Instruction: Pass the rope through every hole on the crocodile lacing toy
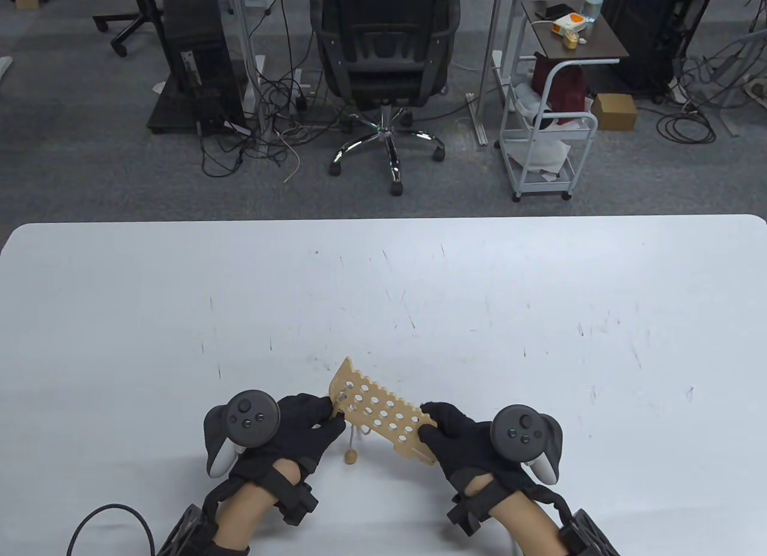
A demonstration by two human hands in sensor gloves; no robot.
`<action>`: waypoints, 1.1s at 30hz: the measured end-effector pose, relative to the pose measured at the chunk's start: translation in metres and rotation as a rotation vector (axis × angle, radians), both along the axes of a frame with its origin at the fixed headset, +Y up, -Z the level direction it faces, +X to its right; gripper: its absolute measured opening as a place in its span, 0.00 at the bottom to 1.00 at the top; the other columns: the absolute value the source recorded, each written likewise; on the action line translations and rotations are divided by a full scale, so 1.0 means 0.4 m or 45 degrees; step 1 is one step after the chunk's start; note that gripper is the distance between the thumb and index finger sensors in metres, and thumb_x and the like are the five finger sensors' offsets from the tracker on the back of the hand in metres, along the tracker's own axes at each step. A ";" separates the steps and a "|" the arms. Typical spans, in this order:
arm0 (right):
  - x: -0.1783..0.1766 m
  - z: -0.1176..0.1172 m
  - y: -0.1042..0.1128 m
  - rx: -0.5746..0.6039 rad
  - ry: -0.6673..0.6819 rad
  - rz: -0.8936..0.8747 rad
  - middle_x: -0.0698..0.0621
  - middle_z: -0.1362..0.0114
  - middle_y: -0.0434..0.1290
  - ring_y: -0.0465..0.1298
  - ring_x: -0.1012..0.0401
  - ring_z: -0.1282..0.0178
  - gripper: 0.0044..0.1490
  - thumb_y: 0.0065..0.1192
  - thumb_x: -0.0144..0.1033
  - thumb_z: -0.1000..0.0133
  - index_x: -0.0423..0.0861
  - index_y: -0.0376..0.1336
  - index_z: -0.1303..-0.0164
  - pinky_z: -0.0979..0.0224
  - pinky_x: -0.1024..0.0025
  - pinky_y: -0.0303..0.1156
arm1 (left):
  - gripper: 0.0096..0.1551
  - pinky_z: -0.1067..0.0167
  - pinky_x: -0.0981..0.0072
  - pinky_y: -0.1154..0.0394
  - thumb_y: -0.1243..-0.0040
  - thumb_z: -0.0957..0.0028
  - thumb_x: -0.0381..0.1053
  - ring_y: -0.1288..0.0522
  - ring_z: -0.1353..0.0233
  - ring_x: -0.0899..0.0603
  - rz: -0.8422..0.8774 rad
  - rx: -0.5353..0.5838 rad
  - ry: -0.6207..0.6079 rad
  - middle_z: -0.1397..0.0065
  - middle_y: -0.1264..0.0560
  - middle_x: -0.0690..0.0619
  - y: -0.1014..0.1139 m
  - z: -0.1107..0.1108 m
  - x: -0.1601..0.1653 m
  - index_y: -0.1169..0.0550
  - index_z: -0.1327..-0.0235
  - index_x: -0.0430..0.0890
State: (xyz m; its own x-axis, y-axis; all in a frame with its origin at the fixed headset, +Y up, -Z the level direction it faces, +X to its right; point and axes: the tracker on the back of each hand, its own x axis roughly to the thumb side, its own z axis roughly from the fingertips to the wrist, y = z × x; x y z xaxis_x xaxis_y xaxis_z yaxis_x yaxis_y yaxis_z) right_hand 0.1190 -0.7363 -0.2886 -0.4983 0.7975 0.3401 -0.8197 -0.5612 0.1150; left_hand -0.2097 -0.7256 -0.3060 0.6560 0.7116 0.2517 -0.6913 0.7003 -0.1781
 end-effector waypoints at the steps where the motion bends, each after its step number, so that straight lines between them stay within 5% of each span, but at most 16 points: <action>1: 0.002 0.000 0.000 -0.001 -0.009 0.000 0.52 0.48 0.83 0.89 0.57 0.60 0.29 0.63 0.45 0.47 0.44 0.64 0.39 0.45 0.58 0.78 | 0.26 0.27 0.39 0.37 0.32 0.55 0.58 0.26 0.31 0.39 0.001 0.004 0.009 0.41 0.20 0.53 0.001 0.000 -0.002 0.17 0.43 0.54; 33: 0.068 -0.033 -0.011 -0.069 -0.200 -0.030 0.51 0.47 0.83 0.88 0.56 0.60 0.29 0.63 0.44 0.46 0.44 0.64 0.38 0.55 0.60 0.80 | 0.27 0.28 0.40 0.34 0.36 0.53 0.57 0.23 0.32 0.40 0.249 0.171 0.265 0.39 0.20 0.53 0.058 0.011 -0.096 0.20 0.39 0.55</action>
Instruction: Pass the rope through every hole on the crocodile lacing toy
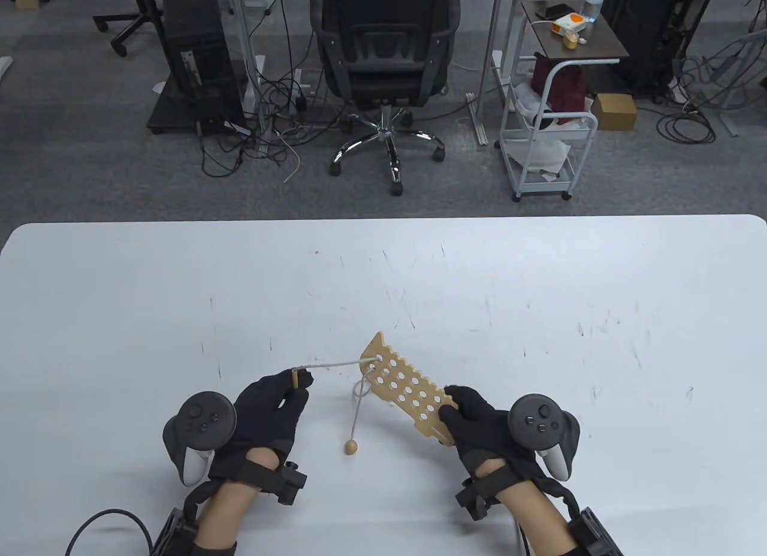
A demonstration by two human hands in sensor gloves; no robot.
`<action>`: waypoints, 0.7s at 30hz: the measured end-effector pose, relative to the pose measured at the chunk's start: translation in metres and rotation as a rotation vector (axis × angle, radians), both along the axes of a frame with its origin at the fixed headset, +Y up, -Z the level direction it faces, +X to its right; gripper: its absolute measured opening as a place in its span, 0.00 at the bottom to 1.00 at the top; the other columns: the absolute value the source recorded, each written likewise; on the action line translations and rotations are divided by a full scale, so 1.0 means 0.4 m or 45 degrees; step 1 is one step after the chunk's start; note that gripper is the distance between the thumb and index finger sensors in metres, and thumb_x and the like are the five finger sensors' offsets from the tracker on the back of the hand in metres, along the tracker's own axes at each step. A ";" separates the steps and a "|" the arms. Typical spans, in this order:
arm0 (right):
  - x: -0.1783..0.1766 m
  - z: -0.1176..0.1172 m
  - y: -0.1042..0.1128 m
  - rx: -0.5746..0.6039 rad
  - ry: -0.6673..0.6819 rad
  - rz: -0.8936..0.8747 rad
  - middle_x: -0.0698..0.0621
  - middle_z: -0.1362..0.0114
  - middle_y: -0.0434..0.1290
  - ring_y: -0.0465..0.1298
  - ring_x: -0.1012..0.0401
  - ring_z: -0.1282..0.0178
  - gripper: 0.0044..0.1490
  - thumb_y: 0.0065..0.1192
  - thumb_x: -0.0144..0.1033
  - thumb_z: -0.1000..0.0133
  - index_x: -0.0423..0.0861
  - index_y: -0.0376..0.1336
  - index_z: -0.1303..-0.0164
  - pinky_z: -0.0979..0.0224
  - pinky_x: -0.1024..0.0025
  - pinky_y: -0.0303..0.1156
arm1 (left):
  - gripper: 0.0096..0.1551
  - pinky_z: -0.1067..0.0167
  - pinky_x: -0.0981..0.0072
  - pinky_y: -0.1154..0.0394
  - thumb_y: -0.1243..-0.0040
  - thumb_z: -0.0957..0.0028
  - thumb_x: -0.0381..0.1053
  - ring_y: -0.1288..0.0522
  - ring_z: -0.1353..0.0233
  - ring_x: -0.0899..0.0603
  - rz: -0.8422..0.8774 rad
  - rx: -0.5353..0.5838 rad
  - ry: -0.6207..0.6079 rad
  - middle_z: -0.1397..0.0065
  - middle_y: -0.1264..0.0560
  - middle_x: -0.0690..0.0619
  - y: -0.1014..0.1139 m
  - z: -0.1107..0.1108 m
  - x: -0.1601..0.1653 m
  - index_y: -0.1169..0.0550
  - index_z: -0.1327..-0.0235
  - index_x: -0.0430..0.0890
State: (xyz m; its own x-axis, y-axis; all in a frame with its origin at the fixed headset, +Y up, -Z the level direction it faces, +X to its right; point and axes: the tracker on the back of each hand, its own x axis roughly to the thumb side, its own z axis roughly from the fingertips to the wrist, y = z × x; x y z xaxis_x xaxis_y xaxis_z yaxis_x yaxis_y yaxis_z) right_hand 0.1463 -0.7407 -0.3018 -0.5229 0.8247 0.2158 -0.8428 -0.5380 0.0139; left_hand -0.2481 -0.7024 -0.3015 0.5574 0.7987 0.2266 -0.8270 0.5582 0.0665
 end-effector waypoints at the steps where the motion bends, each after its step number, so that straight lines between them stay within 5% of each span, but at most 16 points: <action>1: 0.002 -0.001 -0.001 -0.001 -0.006 -0.002 0.51 0.47 0.82 0.88 0.56 0.60 0.29 0.63 0.44 0.47 0.44 0.64 0.38 0.55 0.60 0.80 | 0.27 0.28 0.40 0.34 0.36 0.53 0.57 0.24 0.32 0.40 0.006 0.004 0.006 0.39 0.20 0.53 0.002 0.001 -0.003 0.20 0.39 0.55; 21: 0.052 -0.026 -0.017 -0.093 -0.157 -0.037 0.51 0.47 0.82 0.88 0.56 0.60 0.29 0.63 0.44 0.46 0.44 0.64 0.38 0.53 0.60 0.80 | 0.27 0.27 0.41 0.35 0.37 0.52 0.57 0.24 0.32 0.40 0.168 0.094 0.123 0.39 0.20 0.54 0.029 0.011 -0.066 0.21 0.38 0.56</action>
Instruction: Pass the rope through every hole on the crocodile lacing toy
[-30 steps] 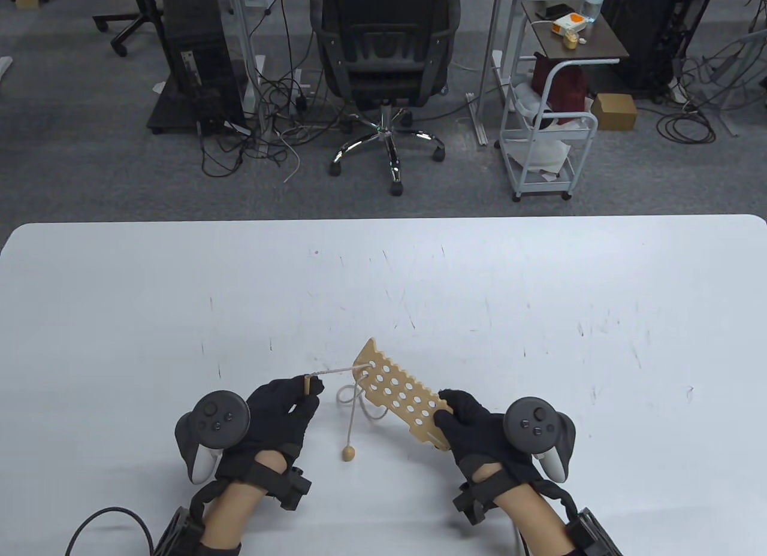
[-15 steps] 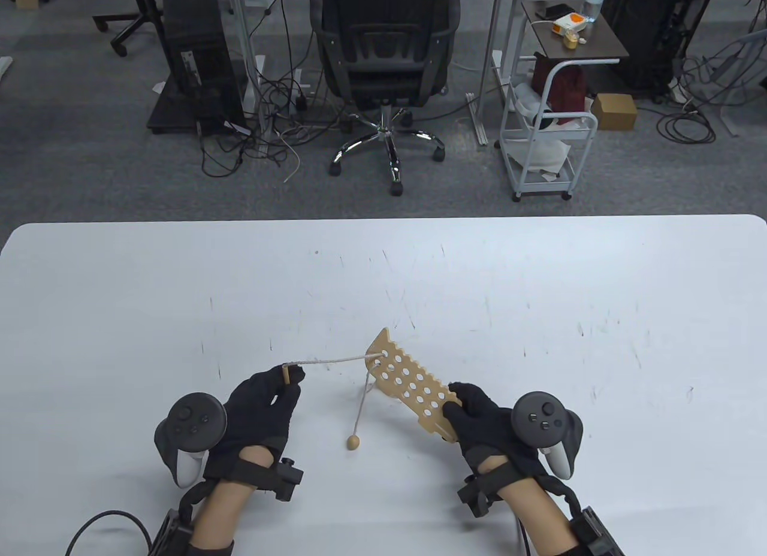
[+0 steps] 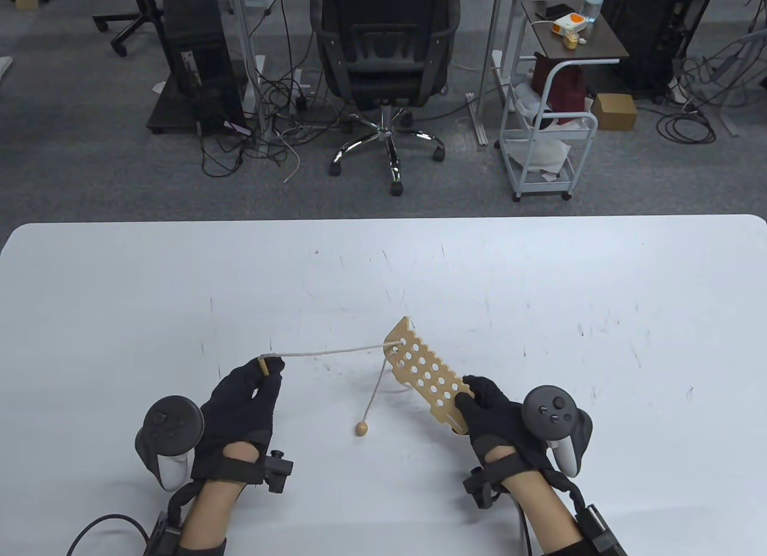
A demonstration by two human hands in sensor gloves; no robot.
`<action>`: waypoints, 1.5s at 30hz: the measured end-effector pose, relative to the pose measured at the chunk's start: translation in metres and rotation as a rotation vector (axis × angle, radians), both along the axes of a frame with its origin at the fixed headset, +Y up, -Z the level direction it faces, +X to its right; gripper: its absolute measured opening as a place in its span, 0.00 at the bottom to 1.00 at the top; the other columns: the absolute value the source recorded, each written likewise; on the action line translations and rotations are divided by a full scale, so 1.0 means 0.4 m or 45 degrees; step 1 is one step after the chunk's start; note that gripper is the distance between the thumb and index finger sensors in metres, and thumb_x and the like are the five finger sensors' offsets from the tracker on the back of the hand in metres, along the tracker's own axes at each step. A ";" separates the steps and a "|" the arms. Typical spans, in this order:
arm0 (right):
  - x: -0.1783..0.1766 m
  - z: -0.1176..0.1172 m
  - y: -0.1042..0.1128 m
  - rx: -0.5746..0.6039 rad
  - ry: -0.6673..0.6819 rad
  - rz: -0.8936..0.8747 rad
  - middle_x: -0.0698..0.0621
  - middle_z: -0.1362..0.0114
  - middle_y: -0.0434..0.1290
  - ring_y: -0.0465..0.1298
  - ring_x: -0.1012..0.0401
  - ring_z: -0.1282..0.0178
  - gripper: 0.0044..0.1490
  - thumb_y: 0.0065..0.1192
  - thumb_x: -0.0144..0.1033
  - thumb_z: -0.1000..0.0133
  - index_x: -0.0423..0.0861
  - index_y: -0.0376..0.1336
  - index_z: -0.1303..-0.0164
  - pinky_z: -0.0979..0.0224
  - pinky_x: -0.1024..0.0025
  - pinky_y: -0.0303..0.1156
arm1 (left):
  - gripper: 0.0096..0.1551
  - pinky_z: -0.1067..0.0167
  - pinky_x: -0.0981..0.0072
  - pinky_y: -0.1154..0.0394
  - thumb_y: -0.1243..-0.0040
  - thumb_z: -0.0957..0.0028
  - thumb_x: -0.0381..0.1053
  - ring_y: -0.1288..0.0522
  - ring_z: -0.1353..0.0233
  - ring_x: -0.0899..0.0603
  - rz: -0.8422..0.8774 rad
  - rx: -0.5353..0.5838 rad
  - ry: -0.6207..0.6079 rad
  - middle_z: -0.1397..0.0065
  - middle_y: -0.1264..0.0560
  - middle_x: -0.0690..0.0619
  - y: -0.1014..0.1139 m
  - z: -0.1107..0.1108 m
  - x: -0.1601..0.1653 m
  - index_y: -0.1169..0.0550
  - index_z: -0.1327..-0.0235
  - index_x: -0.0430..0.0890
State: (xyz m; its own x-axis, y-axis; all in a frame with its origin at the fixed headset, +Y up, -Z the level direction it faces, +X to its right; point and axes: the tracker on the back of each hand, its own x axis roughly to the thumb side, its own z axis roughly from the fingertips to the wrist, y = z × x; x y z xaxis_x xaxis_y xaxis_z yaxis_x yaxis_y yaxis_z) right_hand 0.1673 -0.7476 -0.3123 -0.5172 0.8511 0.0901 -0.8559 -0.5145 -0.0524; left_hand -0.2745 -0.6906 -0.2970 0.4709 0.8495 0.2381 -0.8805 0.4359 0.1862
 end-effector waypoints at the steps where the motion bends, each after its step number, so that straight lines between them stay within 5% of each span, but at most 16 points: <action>1: 0.003 -0.002 -0.002 -0.007 -0.005 -0.006 0.51 0.47 0.82 0.88 0.56 0.59 0.29 0.63 0.44 0.46 0.44 0.64 0.38 0.53 0.60 0.80 | 0.27 0.28 0.41 0.34 0.37 0.52 0.57 0.24 0.32 0.40 0.010 0.004 0.005 0.39 0.20 0.54 0.001 0.001 -0.003 0.21 0.38 0.56; 45: 0.105 -0.035 -0.050 -0.204 -0.290 -0.154 0.50 0.45 0.81 0.87 0.55 0.57 0.29 0.62 0.44 0.45 0.44 0.62 0.36 0.51 0.59 0.78 | 0.27 0.27 0.42 0.34 0.39 0.50 0.59 0.24 0.31 0.42 0.242 0.152 0.191 0.37 0.21 0.56 0.038 0.026 -0.107 0.22 0.36 0.57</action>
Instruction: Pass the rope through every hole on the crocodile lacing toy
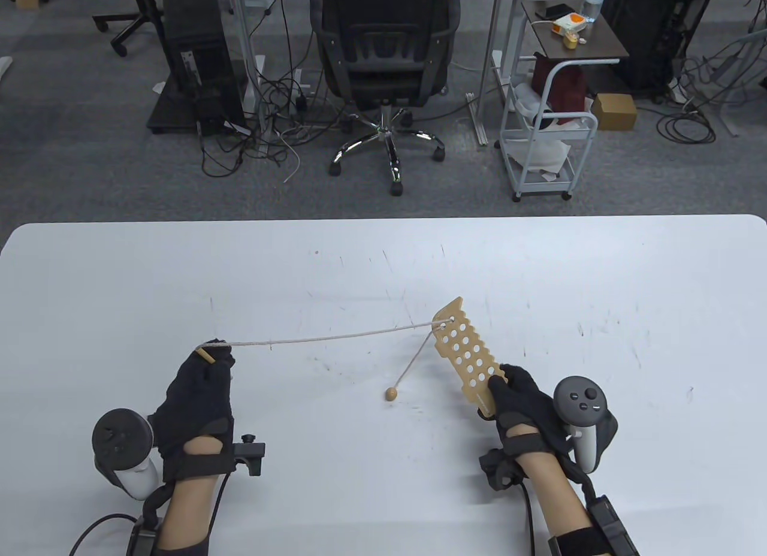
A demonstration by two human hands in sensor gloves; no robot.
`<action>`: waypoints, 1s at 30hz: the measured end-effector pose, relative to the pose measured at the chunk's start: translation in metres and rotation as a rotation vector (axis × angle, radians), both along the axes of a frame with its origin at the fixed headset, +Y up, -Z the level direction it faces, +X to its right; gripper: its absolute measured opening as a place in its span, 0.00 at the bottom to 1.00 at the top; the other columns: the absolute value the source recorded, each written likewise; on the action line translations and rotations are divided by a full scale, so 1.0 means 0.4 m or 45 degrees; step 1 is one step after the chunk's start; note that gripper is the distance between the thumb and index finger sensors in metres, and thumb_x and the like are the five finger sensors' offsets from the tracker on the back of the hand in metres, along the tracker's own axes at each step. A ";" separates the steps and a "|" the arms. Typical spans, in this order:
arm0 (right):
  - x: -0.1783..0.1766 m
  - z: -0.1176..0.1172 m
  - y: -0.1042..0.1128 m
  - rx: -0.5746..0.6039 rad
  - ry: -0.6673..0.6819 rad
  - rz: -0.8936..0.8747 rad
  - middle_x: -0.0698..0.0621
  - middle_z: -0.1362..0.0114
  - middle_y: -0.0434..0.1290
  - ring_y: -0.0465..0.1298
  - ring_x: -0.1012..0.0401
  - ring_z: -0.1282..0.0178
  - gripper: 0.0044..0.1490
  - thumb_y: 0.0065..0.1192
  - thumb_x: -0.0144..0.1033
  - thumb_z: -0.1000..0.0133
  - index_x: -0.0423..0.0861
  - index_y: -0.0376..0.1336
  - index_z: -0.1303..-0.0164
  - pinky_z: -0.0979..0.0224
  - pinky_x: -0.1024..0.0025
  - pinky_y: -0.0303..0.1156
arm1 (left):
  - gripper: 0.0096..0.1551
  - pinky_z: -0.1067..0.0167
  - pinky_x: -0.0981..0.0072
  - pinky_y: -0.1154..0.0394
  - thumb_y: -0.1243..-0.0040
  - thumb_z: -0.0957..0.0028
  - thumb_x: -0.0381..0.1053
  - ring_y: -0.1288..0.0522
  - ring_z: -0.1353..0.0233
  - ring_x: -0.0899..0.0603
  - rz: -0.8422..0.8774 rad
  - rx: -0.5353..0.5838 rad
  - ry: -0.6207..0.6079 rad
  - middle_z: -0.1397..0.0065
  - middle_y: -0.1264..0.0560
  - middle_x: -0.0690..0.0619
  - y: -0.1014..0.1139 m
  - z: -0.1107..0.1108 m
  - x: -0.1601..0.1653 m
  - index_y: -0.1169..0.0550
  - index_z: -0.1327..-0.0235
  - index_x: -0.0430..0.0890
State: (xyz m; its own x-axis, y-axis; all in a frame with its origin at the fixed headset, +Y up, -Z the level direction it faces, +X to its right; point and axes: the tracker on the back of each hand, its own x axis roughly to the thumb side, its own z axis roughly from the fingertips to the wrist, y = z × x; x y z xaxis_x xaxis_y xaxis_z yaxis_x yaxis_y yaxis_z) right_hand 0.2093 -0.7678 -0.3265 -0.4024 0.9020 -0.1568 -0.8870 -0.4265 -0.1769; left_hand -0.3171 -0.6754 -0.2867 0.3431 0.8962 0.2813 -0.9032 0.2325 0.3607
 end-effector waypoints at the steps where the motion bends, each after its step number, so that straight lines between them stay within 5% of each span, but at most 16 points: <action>1: 0.002 0.000 -0.001 -0.003 -0.004 -0.006 0.50 0.45 0.81 0.87 0.55 0.57 0.29 0.62 0.44 0.45 0.44 0.62 0.36 0.51 0.59 0.78 | 0.27 0.27 0.42 0.34 0.39 0.50 0.59 0.24 0.31 0.42 0.005 0.004 0.008 0.37 0.21 0.56 0.001 0.001 -0.002 0.22 0.36 0.57; 30: 0.071 0.001 -0.025 -0.068 -0.204 -0.112 0.51 0.44 0.80 0.87 0.56 0.56 0.30 0.61 0.45 0.44 0.44 0.61 0.35 0.49 0.60 0.78 | 0.27 0.27 0.43 0.35 0.41 0.49 0.59 0.25 0.31 0.43 0.152 0.020 0.199 0.37 0.23 0.57 -0.017 0.010 -0.072 0.24 0.36 0.58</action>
